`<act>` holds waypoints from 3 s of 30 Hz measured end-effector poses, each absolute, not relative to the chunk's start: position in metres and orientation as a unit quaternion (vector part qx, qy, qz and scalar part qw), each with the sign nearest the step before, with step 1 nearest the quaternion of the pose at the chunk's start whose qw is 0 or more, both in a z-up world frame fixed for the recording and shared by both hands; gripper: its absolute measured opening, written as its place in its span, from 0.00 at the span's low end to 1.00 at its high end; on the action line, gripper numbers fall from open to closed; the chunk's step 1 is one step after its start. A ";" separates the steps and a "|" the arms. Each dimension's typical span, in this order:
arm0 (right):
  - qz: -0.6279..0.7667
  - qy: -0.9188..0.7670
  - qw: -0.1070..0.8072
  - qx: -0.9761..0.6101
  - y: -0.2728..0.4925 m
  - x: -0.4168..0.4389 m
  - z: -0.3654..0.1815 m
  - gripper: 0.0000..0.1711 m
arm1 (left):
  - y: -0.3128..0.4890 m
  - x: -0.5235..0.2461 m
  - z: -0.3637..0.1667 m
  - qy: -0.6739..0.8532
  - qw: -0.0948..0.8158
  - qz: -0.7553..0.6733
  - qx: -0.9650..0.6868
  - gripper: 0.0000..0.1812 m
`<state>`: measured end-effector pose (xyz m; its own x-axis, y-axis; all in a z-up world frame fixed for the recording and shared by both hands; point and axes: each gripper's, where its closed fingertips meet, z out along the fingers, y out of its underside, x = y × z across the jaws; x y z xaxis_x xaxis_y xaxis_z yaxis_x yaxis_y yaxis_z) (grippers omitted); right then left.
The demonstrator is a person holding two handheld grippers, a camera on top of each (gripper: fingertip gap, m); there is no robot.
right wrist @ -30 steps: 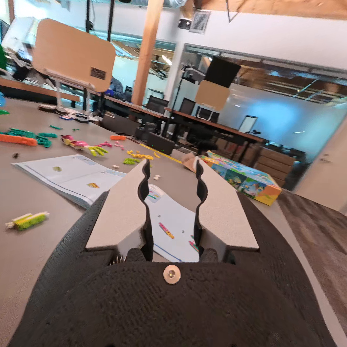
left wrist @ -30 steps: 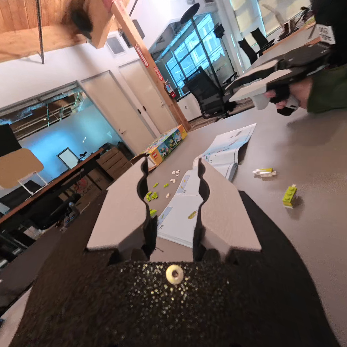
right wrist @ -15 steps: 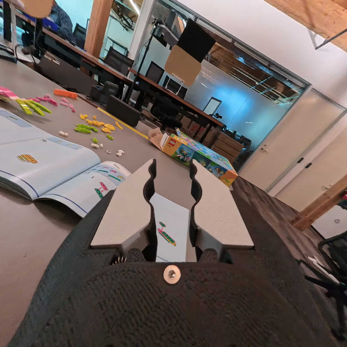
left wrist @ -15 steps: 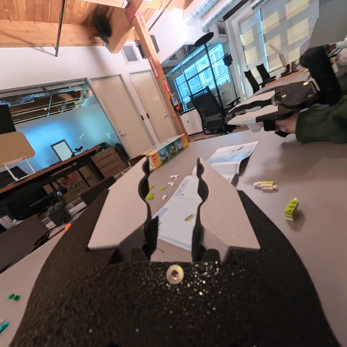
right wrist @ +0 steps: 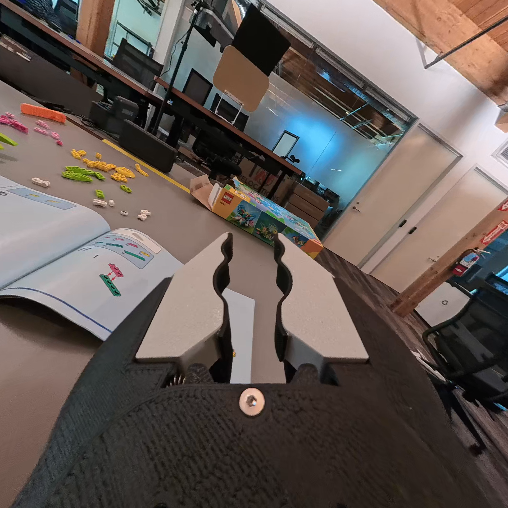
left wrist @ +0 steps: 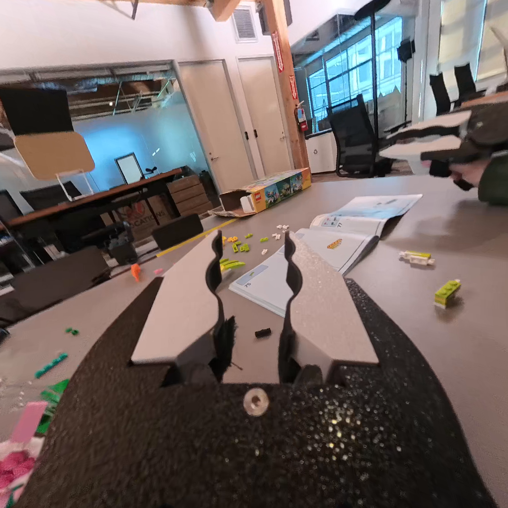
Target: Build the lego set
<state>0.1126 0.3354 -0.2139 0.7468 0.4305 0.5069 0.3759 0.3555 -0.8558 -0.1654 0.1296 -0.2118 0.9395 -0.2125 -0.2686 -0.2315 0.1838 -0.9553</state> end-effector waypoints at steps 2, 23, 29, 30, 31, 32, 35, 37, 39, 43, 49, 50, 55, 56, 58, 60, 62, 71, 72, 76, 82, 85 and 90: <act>0.010 -0.348 0.746 -0.567 0.338 0.116 -0.212 0.16 | 0.131 -0.175 -0.210 0.142 0.754 -0.021 -0.641 0.24; 0.031 -0.398 0.740 -0.542 0.337 0.091 -0.216 0.12 | 0.130 -0.171 -0.207 0.146 0.763 -0.077 -0.625 0.20; 0.031 -0.402 0.735 -0.545 0.338 0.090 -0.218 0.12 | 0.129 -0.168 -0.207 0.153 0.763 -0.083 -0.623 0.17; 0.029 -0.402 0.735 -0.546 0.338 0.090 -0.218 0.12 | 0.129 -0.168 -0.207 0.154 0.763 -0.083 -0.623 0.17; 0.028 -0.402 0.734 -0.546 0.338 0.090 -0.218 0.12 | 0.129 -0.167 -0.207 0.155 0.763 -0.083 -0.622 0.17; 0.027 -0.402 0.735 -0.546 0.338 0.090 -0.218 0.12 | 0.129 -0.167 -0.207 0.156 0.763 -0.085 -0.622 0.16; 0.026 -0.403 0.734 -0.546 0.338 0.090 -0.219 0.11 | 0.128 -0.165 -0.207 0.159 0.762 -0.090 -0.621 0.15; 0.025 -0.405 0.733 -0.547 0.338 0.089 -0.219 0.11 | 0.128 -0.165 -0.207 0.159 0.762 -0.092 -0.621 0.15; 0.023 -0.407 0.731 -0.547 0.338 0.088 -0.220 0.11 | 0.128 -0.165 -0.206 0.159 0.762 -0.092 -0.620 0.14; 0.022 -0.411 0.729 -0.548 0.338 0.088 -0.222 0.11 | 0.128 -0.166 -0.206 0.157 0.764 -0.090 -0.619 0.14; 0.022 -0.412 0.727 -0.548 0.338 0.087 -0.222 0.11 | 0.129 -0.165 -0.205 0.158 0.767 -0.089 -0.616 0.12; 0.022 -0.412 0.727 -0.549 0.338 0.087 -0.222 0.11 | 0.129 -0.165 -0.205 0.158 0.767 -0.088 -0.616 0.12; 0.023 -0.414 0.726 -0.549 0.338 0.087 -0.223 0.10 | 0.129 -0.166 -0.205 0.155 0.767 -0.086 -0.616 0.12; 0.022 -0.415 0.725 -0.549 0.338 0.086 -0.223 0.10 | 0.129 -0.167 -0.205 0.153 0.768 -0.085 -0.616 0.12; 0.021 -0.415 0.725 -0.549 0.338 0.086 -0.223 0.10 | 0.129 -0.168 -0.205 0.151 0.768 -0.085 -0.616 0.12; 0.021 -0.416 0.725 -0.548 0.338 0.086 -0.224 0.10 | 0.129 -0.168 -0.205 0.151 0.768 -0.085 -0.616 0.11; 0.021 -0.416 0.725 -0.548 0.338 0.086 -0.224 0.10 | 0.129 -0.167 -0.205 0.152 0.768 -0.085 -0.616 0.11; 0.019 -0.416 0.725 -0.548 0.338 0.087 -0.224 0.10 | 0.130 -0.167 -0.205 0.151 0.766 -0.083 -0.619 0.09; 0.019 -0.416 0.726 -0.548 0.338 0.087 -0.224 0.10 | 0.130 -0.167 -0.205 0.151 0.766 -0.083 -0.619 0.09; 0.003 -0.401 0.738 -0.543 0.338 0.093 -0.218 0.06 | 0.130 -0.167 -0.205 0.151 0.766 -0.082 -0.619 0.08; -0.008 -0.388 0.747 -0.540 0.339 0.098 -0.214 0.05 | 0.130 -0.167 -0.205 0.151 0.766 -0.083 -0.619 0.08; -0.007 -0.391 0.745 -0.541 0.339 0.097 -0.215 0.05 | 0.130 -0.167 -0.205 0.151 0.766 -0.083 -0.619 0.07; -0.004 -0.393 0.742 -0.543 0.339 0.096 -0.216 0.05 | 0.130 -0.167 -0.205 0.151 0.766 -0.083 -0.619 0.07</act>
